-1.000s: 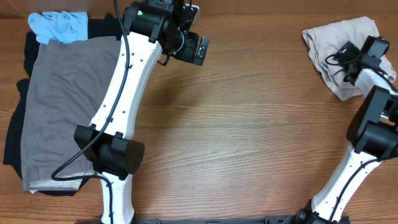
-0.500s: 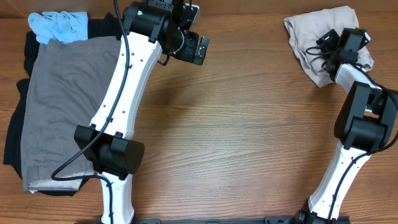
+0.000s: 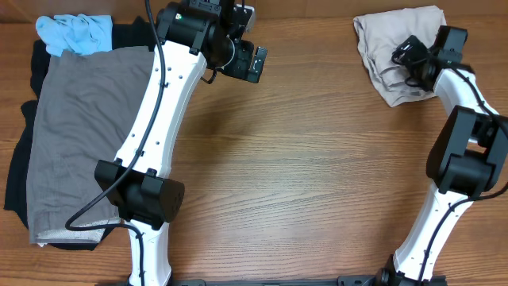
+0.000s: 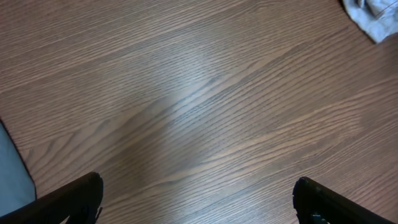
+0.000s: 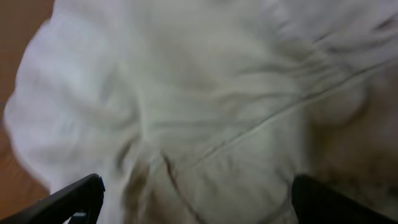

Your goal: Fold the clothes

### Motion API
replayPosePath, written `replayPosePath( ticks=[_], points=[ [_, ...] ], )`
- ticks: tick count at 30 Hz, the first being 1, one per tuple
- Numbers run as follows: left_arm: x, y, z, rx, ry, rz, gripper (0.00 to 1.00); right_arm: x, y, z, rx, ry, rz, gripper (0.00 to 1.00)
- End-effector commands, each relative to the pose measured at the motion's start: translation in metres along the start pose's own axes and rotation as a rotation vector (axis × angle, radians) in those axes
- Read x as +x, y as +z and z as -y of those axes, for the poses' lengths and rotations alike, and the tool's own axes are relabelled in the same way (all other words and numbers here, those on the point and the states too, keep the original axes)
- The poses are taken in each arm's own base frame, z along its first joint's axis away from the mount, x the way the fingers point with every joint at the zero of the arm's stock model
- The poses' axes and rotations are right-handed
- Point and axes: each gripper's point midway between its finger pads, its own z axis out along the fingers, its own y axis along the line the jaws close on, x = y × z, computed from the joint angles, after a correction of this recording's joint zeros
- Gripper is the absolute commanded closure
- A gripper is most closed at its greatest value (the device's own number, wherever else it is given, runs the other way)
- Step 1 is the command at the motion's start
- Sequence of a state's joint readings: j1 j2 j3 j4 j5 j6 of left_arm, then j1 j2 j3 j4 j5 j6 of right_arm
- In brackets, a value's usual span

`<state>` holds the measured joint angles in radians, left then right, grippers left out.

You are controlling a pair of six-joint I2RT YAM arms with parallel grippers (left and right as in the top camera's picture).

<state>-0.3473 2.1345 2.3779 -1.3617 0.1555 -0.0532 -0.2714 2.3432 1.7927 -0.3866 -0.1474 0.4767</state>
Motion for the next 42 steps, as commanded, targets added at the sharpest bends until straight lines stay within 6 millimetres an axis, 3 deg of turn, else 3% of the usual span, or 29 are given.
replayPosePath(
  ticks=[1,7,12,17,22,31,42],
  points=[
    [-0.002,0.0,0.002,-0.003,-0.014,0.007,0.0,0.02,-0.027,-0.06,-0.153,-0.168,-0.083,0.0],
    [-0.002,0.0,0.002,-0.004,-0.014,0.007,0.0,0.043,-0.024,-0.071,-0.151,-0.201,-0.135,0.0],
    [-0.002,0.0,0.002,-0.006,-0.006,0.007,0.0,0.031,-0.026,-0.066,-0.105,-0.202,-0.086,0.0],
    [-0.003,0.0,0.002,-0.007,0.005,0.008,0.0,0.003,-0.036,-0.047,-0.092,-0.171,-0.032,0.0],
    [-0.003,0.0,0.002,-0.006,0.005,0.011,0.0,-0.011,-0.033,-0.018,-0.048,-0.171,-0.011,0.0],
    [-0.003,0.0,0.002,-0.005,0.0,0.01,0.0,0.011,0.016,0.02,0.015,-0.17,-0.053,0.0],
    [-0.002,0.0,0.002,-0.006,0.0,0.007,0.0,-0.012,0.016,0.045,0.022,-0.127,0.0,0.0]
  ],
)
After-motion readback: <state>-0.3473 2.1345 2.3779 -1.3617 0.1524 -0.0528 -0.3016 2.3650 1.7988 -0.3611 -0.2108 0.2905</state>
